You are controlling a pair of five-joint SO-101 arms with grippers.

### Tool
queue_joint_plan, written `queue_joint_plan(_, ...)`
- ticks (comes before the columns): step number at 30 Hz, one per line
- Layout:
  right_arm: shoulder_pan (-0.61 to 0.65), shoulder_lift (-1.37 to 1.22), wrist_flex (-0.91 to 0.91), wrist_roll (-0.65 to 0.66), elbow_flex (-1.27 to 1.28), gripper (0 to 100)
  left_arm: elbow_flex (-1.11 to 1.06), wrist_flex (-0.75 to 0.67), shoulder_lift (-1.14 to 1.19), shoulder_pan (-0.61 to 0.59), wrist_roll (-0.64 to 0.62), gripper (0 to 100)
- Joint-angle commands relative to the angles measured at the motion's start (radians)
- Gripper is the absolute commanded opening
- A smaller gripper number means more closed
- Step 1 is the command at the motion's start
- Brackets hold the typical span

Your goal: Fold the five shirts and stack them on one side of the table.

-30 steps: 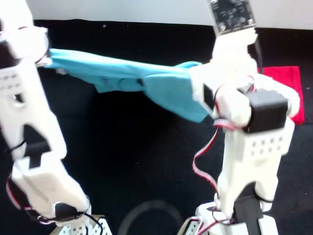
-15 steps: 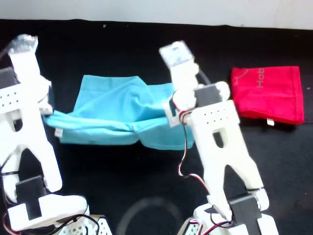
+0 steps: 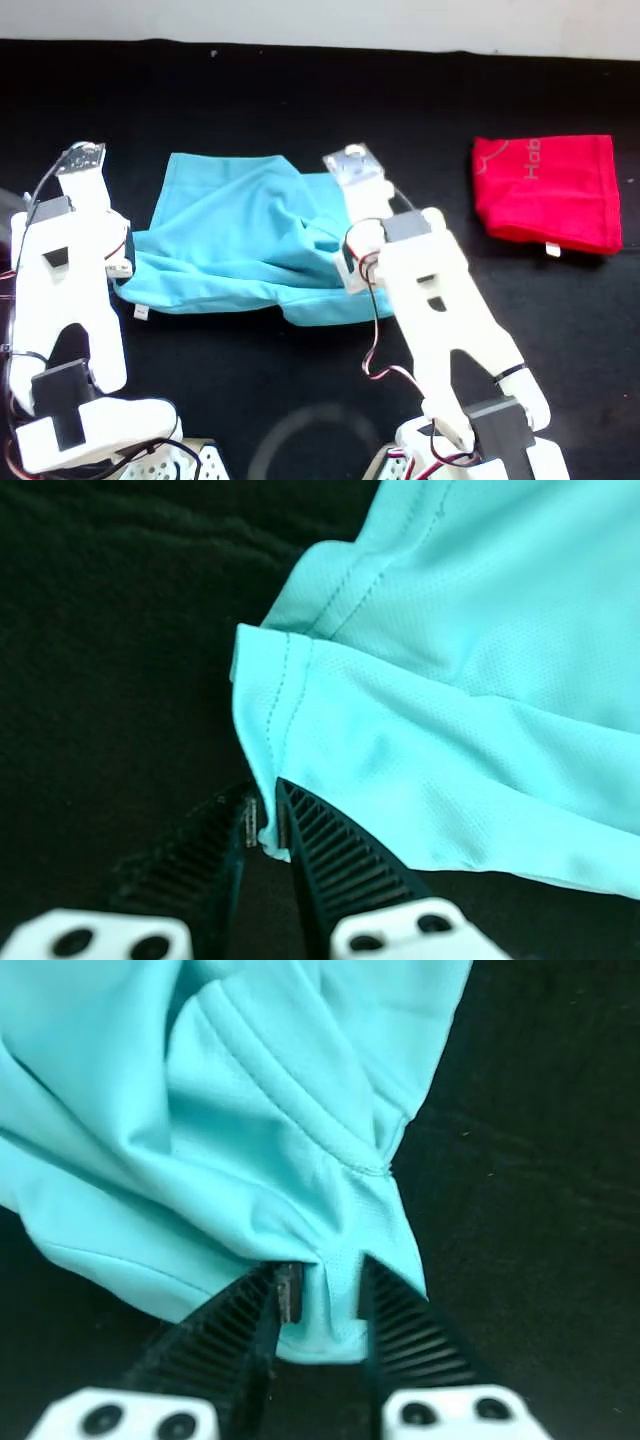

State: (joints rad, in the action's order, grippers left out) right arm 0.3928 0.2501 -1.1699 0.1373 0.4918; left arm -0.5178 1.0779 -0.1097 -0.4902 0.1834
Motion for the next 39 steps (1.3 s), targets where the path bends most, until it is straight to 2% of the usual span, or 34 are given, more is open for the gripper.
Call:
queue_joint_plan(1, -0.022, 0.015, -0.137, -0.005, -0.170, 18.0, 0.001, -0.015, -0.047, -0.010, 0.009, 1)
queue_joint_plan(3, -0.016, 0.015, -0.220, -0.003, -0.226, 16.9, 0.001, -0.014, -0.047, -0.012, 0.009, 1)
queue_joint_plan(6, 0.058, 0.007, -0.318, -0.002, -0.240, 12.6, 0.001, -0.015, -0.047, -0.012, 0.009, 1)
queue_joint_plan(10, 0.176, 0.004, -0.315, 0.020, -0.128, 3.7, 0.002, -0.018, -0.047, -0.007, 0.009, 1)
queue_joint_plan(14, 0.205, 0.002, -0.104, 0.083, 0.054, 0.8, 0.002, -0.037, -0.047, -0.005, 0.009, 1)
queue_joint_plan(18, 0.107, -0.004, 0.191, 0.087, 0.153, 0.9, 0.002, -0.032, -0.047, -0.008, 0.009, 1)
queue_joint_plan(21, 0.019, -0.074, 0.380, 0.087, 0.133, 0.9, 0.002, -0.031, -0.047, -0.012, 0.008, 1)
queue_joint_plan(24, -0.048, -0.219, 0.470, 0.087, 0.036, 0.9, 0.002, -0.031, -0.048, -0.012, 0.008, 1)
queue_joint_plan(30, -0.111, -0.519, 0.440, 0.084, -0.298, 0.9, 0.002, -0.029, -0.048, -0.013, 0.008, 1)
queue_joint_plan(39, -0.117, -0.558, 0.045, 0.086, -0.705, 0.9, 0.002, -0.035, -0.048, -0.013, 0.008, 1)
